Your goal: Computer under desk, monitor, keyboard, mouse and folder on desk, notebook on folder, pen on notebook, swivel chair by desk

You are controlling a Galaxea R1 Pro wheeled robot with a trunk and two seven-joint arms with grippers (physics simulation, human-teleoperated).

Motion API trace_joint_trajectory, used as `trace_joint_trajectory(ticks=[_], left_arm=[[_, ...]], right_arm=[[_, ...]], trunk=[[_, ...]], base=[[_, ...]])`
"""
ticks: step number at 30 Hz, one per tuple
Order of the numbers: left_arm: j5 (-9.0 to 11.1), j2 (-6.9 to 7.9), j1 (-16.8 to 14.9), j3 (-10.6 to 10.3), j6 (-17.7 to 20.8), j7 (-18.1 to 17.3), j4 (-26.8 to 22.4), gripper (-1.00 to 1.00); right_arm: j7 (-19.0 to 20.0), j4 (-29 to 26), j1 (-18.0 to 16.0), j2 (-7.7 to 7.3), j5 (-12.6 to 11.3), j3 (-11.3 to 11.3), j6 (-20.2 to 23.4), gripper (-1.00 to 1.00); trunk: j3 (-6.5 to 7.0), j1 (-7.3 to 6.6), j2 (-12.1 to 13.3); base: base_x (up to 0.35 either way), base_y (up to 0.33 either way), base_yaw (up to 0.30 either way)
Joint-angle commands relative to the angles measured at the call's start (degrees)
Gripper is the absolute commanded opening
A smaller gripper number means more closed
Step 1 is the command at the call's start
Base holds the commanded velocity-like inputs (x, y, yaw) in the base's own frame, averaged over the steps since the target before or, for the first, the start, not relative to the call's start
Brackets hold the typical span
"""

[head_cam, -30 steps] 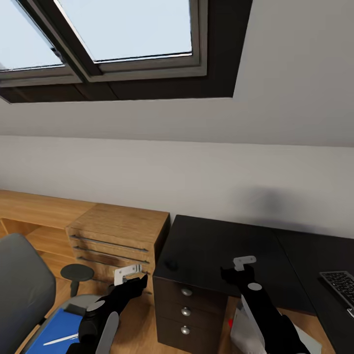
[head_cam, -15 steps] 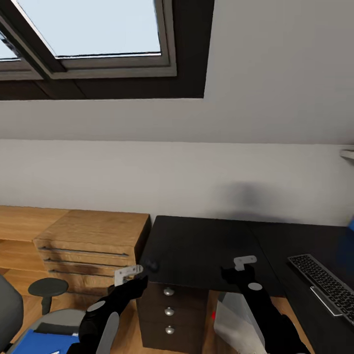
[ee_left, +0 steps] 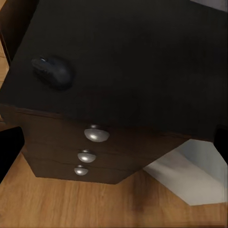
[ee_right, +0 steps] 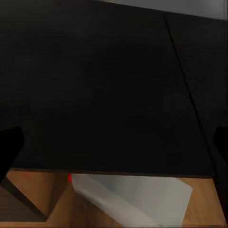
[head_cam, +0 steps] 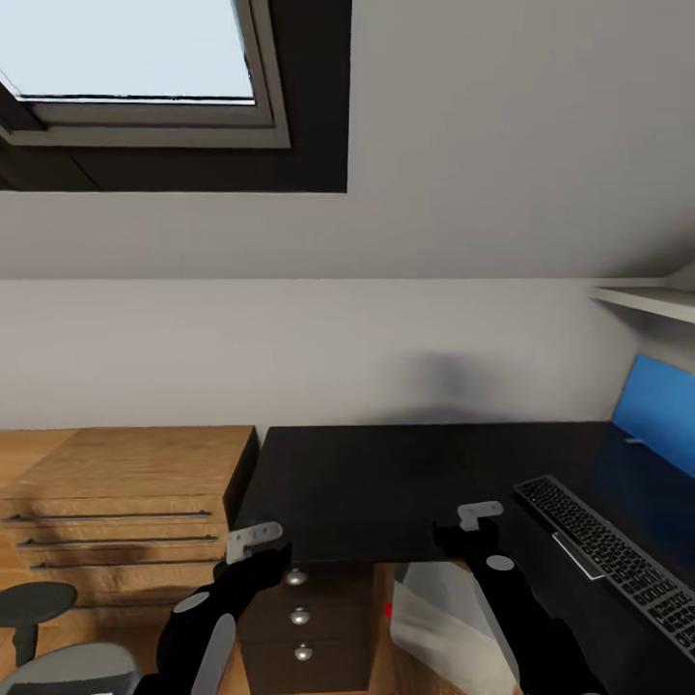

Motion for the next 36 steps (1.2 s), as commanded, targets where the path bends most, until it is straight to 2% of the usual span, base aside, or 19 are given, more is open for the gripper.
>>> trace_joint_trajectory(ticks=[1, 7, 11, 15, 30, 36], left_arm=[[0.61, 0.00, -0.04, -0.04, 0.20, 0.51, 0.01, 1.00], [0.61, -0.09, -0.04, -0.19, 0.12, 0.49, 0.62, 1.00], [0.61, -0.06, -0.04, -2.09, 0.12, 0.57, 0.68, 1.00], [0.61, -0.04, -0.04, -2.88, 0.12, 0.67, 0.71, 1.00], [0.61, 0.05, -0.04, -3.08, 0.12, 0.69, 0.71, 1.00], [0.70, 0.06, -0.04, -3.03, 0.12, 0.69, 0.71, 1.00]], right_arm=[[-0.16, -0.08, -0.05, 0.01, 0.57, 0.12, 0.42, 1.00], [1.21, 0.04, -0.05, 0.16, 0.41, 0.31, 0.45, 1.00], [1.62, 0.05, -0.05, 0.16, 0.48, 0.28, 0.42, 1.00], [1.66, 0.02, -0.05, 0.10, 0.58, 0.20, 0.41, 1.00], [1.67, 0.10, -0.05, 0.11, 0.65, 0.17, 0.36, 1.00], [1.64, 0.10, -0.05, 0.15, 0.54, 0.19, 0.41, 1.00]], trunk=[[-0.12, 0.02, -0.10], [-0.13, 0.02, -0.10], [-0.14, 0.02, -0.10], [-0.14, 0.02, -0.10], [0.14, 0.02, -0.10], [0.14, 0.02, -0.10]], base=[[0.000, 0.000, -0.145], [0.000, 0.000, -0.039], [0.000, 0.000, -0.002], [0.000, 0.000, 0.000], [0.000, 0.000, -0.182], [0.007, 0.000, -0.049]])
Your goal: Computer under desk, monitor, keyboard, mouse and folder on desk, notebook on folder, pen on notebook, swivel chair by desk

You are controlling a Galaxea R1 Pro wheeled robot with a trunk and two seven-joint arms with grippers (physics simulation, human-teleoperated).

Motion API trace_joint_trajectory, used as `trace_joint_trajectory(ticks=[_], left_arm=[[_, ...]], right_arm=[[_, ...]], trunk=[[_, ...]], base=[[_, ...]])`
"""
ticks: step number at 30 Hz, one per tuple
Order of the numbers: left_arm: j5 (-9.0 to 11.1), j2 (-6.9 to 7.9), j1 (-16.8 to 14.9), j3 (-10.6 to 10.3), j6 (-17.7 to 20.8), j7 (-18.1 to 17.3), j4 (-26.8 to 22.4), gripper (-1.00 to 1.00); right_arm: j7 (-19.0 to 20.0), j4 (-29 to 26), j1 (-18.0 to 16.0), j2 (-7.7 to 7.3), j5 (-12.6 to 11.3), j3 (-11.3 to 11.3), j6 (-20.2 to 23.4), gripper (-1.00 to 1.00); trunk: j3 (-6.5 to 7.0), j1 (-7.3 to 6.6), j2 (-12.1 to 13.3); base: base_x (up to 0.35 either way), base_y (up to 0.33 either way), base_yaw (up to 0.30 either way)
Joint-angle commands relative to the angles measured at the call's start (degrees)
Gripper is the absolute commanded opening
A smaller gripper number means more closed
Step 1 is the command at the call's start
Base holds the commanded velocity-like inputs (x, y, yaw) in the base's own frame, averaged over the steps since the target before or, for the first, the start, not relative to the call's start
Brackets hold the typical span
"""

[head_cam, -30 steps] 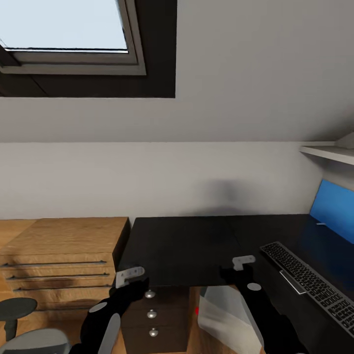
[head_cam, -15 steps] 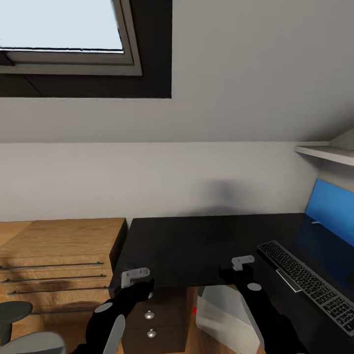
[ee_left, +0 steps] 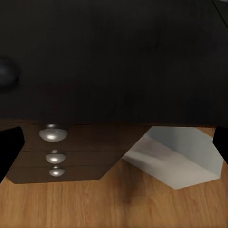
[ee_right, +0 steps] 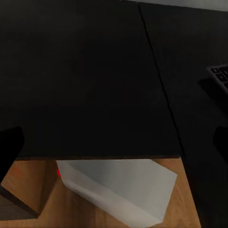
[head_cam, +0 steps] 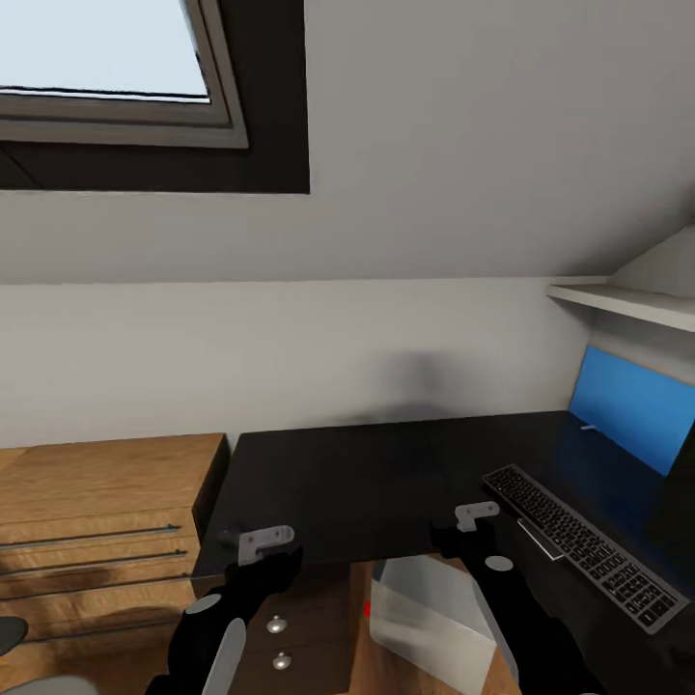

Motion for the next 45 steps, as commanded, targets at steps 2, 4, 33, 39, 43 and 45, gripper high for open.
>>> trace_joint_trajectory(ticks=[2, 4, 33, 39, 43, 45], left_arm=[[0.66, 0.00, -0.05, -0.04, 0.20, 0.52, -0.07, 1.00], [0.68, 0.06, -0.05, -0.04, 0.20, 0.52, -0.07, 1.00], [0.65, 0.03, -0.05, -0.03, 0.20, 0.52, 0.48, 1.00], [0.69, 0.01, -0.05, -0.03, 0.20, 0.58, 1.06, 1.00], [0.68, 0.01, -0.05, -0.03, 0.18, 0.60, 1.07, 1.00], [0.69, 0.01, -0.05, -0.03, 0.19, 0.60, 1.07, 1.00]], right_arm=[[-0.04, -0.09, -0.04, 0.00, 0.55, 0.08, 0.41, 1.00], [0.05, -0.08, -0.04, 0.00, 0.50, 0.12, 0.39, 1.00], [-0.17, 0.04, -0.04, 0.00, 0.70, 0.05, 0.06, 1.00], [-0.17, 0.17, -0.04, -0.08, 0.70, 0.05, 0.06, 1.00], [-0.17, 0.17, -0.04, -0.14, 0.70, 0.05, 0.02, 1.00], [-0.17, 0.19, -0.04, -0.16, 0.70, 0.05, -0.01, 1.00]], trunk=[[-0.11, 0.02, -0.08], [-0.11, 0.02, -0.08], [-0.11, 0.02, -0.08], [-0.11, 0.02, -0.08], [-0.11, 0.02, -0.08], [-0.11, 0.02, -0.08]], base=[[0.144, 0.000, -0.006], [0.240, 0.000, -0.002], [0.177, 0.000, -0.029], [0.297, 0.000, -0.253], [0.318, 0.000, -0.263], [0.320, 0.000, -0.264]])
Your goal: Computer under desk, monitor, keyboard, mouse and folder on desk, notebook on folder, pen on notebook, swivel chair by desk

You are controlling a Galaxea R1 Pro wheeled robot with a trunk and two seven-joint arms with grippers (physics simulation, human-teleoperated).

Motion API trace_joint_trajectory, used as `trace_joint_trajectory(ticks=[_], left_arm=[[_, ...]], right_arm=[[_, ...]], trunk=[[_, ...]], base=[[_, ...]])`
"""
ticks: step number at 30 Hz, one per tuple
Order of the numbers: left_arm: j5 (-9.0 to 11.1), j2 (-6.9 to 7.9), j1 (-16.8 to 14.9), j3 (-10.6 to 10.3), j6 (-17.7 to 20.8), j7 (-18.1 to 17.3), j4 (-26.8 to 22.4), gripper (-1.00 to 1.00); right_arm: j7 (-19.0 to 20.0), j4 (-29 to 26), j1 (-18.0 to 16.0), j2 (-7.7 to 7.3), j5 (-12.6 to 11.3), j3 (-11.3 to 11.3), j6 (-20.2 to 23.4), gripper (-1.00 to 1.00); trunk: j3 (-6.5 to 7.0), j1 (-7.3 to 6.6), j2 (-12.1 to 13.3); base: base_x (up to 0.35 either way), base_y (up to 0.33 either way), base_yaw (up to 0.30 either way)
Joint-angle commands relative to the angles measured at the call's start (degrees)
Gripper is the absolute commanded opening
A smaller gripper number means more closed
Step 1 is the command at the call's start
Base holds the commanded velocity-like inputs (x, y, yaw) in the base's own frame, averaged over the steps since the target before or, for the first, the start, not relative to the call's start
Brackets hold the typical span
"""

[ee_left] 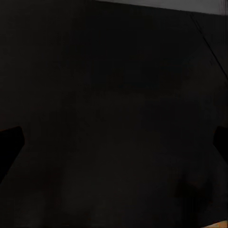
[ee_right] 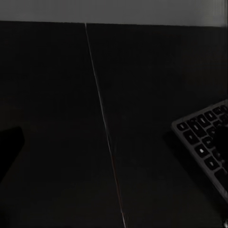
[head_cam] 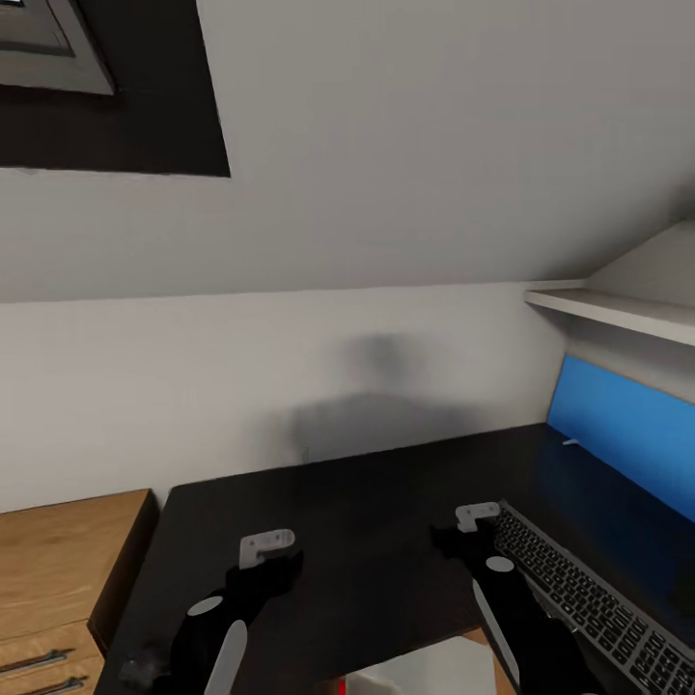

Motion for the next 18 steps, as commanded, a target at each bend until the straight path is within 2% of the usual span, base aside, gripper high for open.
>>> trace_joint_trajectory(ticks=[1, 3, 7, 18], left_arm=[[0.61, 0.01, -0.04, -0.04, 0.21, 0.52, -0.09, 1.00], [0.61, 0.01, -0.04, -0.04, 0.21, 0.52, -0.09, 1.00], [0.61, 0.01, -0.04, -0.04, 0.21, 0.52, -0.09, 1.00], [0.55, 0.01, -0.04, -0.08, 0.21, 0.52, -0.09, 1.00]], right_arm=[[-0.12, -0.03, -0.05, 0.00, 0.60, 0.10, 0.39, 1.00], [-0.12, 0.05, -0.05, -0.02, 0.60, 0.10, 0.18, 1.00], [-0.12, 0.14, -0.05, -0.01, 0.67, 0.10, -1.13, 1.00], [-0.17, 0.10, -0.05, -0.12, 0.54, -0.08, -1.44, 1.00]], trunk=[[-0.10, 0.05, -0.09], [-0.10, 0.05, -0.09], [-0.10, 0.05, -0.09], [-0.10, 0.05, -0.09]], base=[[0.320, 0.000, -0.264], [0.273, 0.000, -0.264], [0.085, 0.000, -0.213], [0.004, 0.000, -0.013]])
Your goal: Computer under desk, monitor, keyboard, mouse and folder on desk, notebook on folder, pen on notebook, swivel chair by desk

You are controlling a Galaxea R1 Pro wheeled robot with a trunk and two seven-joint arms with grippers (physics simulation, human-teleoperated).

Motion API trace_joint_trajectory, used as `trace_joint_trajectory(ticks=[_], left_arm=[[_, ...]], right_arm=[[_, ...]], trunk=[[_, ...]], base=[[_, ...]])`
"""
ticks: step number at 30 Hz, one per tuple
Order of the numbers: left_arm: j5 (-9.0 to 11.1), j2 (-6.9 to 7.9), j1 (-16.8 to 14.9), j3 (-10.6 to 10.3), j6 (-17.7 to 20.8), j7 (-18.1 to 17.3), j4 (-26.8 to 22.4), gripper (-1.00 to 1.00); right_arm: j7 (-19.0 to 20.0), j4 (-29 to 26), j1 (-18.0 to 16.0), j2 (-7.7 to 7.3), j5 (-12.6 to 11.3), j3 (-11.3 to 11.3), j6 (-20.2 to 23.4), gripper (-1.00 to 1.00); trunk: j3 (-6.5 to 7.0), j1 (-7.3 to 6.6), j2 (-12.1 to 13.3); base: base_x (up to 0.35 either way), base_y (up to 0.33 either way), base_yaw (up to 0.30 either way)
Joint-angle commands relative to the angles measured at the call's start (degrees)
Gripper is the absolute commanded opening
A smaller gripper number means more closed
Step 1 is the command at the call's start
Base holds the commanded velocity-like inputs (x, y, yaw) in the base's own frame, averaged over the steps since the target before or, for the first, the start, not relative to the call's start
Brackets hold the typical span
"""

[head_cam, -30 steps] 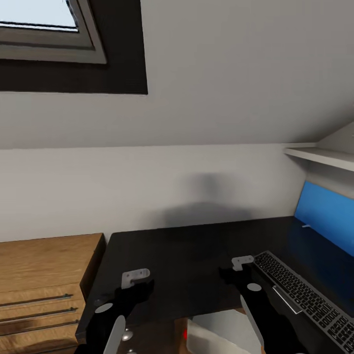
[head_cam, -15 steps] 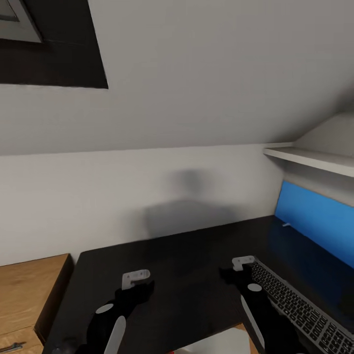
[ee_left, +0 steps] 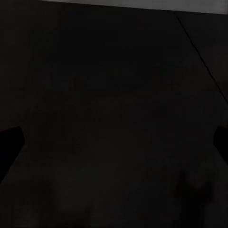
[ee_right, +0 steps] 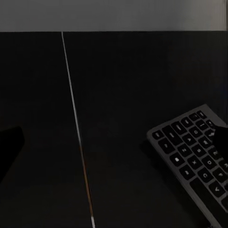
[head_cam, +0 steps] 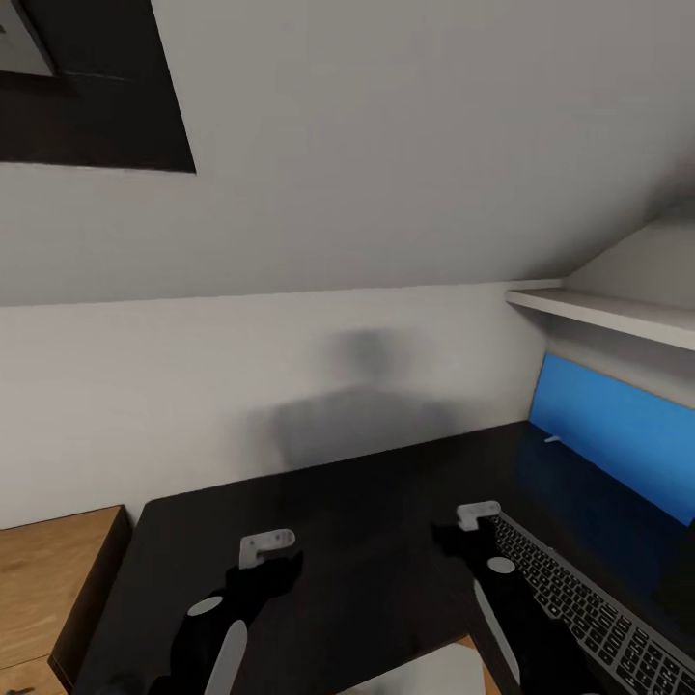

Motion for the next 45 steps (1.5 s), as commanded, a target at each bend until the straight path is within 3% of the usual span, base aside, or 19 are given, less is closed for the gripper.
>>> trace_joint_trajectory(ticks=[1, 3, 5, 6, 8, 9, 11, 12, 13, 14, 15, 18, 21, 23, 26, 30, 34, 45], left_arm=[[0.59, 0.00, -0.05, -0.03, 0.20, 0.52, -0.11, 1.00], [0.59, 0.00, -0.05, -0.07, 0.20, 0.52, -0.20, 1.00], [0.59, 0.00, -0.05, -0.08, 0.20, 0.52, -0.31, 1.00], [0.59, 0.00, -0.05, -0.09, 0.20, 0.50, -0.35, 1.00], [0.58, 0.00, -0.05, -0.09, 0.20, 0.46, -0.43, 1.00], [0.58, 0.00, -0.05, -0.09, 0.20, 0.46, -0.44, 1.00], [0.58, 0.00, -0.05, -0.11, 0.20, 0.44, -0.51, 1.00], [0.58, 0.00, -0.05, -0.13, 0.20, 0.43, -0.62, 1.00], [0.58, 0.00, -0.05, -0.13, 0.20, 0.43, -0.63, 1.00], [0.58, 0.00, -0.05, -0.11, 0.20, 0.43, -0.69, 1.00], [0.58, 0.00, -0.05, -0.11, 0.20, 0.43, -0.74, 1.00], [0.58, 0.00, -0.05, -0.10, 0.20, 0.43, -0.99, 1.00], [0.58, 0.00, -0.05, -0.10, 0.20, 0.43, -1.08, 1.00], [0.58, 0.00, -0.05, -0.10, 0.20, 0.43, -1.06, 1.00], [1.24, -0.32, -0.05, -0.07, 0.35, 0.49, -1.71, 1.00], [2.21, -0.40, -0.05, -0.06, 0.33, 0.51, -2.10, 1.00], [1.00, -0.83, -0.05, -0.02, 0.32, 0.57, -2.38, 1.00], [0.42, -1.13, -0.05, -0.05, 0.37, 0.60, -3.13, 1.00]], right_arm=[[-0.12, -0.10, -0.04, -0.05, 0.58, -0.43, 0.31, 1.00], [-0.14, -0.11, -0.04, -0.10, 0.52, -2.73, 0.24, 1.00], [-0.11, -0.11, -0.07, -0.18, 0.39, -6.41, 0.22, 1.00], [-0.08, -0.06, -0.15, -0.21, 0.39, -9.52, 0.27, 1.00], [-0.03, 0.71, -0.73, -0.48, 0.43, -13.71, 0.37, 1.00], [-0.02, 1.28, -1.22, -0.75, 0.44, -14.80, 0.39, 1.00], [-0.04, 4.13, -3.95, -2.29, 0.44, -16.97, 0.43, 1.00], [-0.06, 13.93, -10.89, -5.81, 0.26, -18.58, 0.10, 1.00], [-0.06, 16.53, -12.51, -6.51, 0.22, -18.75, -0.11, 1.00], [-0.07, 24.20, -17.41, -8.45, 0.13, -19.08, -1.62, 1.00], [-0.10, 28.91, -20.38, -9.44, 0.11, -19.20, -3.40, 1.00], [-1.70, 37.63, -25.30, -10.71, 0.09, -19.42, -6.52, 1.00], [-4.87, 41.04, -27.05, -11.09, -0.47, -20.64, -7.49, 1.00], [-6.31, 41.99, -27.67, -11.08, -2.11, -23.28, -8.10, 1.00], [-7.16, 42.71, -27.63, -10.36, -3.07, -24.37, -8.83, 1.00], [-7.57, 44.00, -27.65, -9.06, -4.41, -24.34, -10.11, 1.00], [-6.74, 42.70, -27.64, -7.81, -3.43, -23.99, -9.45, 1.00], [-6.42, 40.05, -27.64, -7.72, -2.56, -23.90, -6.68, 1.00]], trunk=[[-0.11, 0.02, -0.09], [-0.11, 0.02, -0.09], [-0.11, 0.02, -0.09], [-0.11, 0.02, -0.09], [-0.11, 0.02, -0.09], [-0.11, 0.02, -0.09], [-0.11, 0.02, -0.09], [-0.11, 0.02, -0.09], [-0.11, 0.02, -0.09], [-0.11, 0.02, -0.09], [-0.11, 0.02, -0.09], [-0.11, 0.02, -0.09], [-0.11, 0.02, -0.09], [-0.11, 0.02, -0.09], [-0.11, 0.02, -0.09], [-0.11, 0.02, -0.09], [-0.83, 0.90, -1.70], [-2.80, 3.32, -6.11]], base=[[0.000, 0.000, 0.000], [0.000, 0.000, 0.000], [0.000, 0.000, 0.000], [0.000, 0.000, 0.000], [0.000, 0.000, 0.000], [0.000, 0.000, 0.000], [0.000, 0.000, 0.000], [0.000, 0.000, 0.000], [0.000, 0.000, 0.000], [0.000, 0.000, 0.000], [0.000, 0.000, 0.000], [0.000, 0.000, 0.000], [0.000, 0.000, 0.000], [0.000, 0.000, 0.000], [0.000, 0.000, 0.000], [0.000, 0.000, 0.000], [0.000, 0.000, 0.000], [0.000, 0.000, 0.000]])
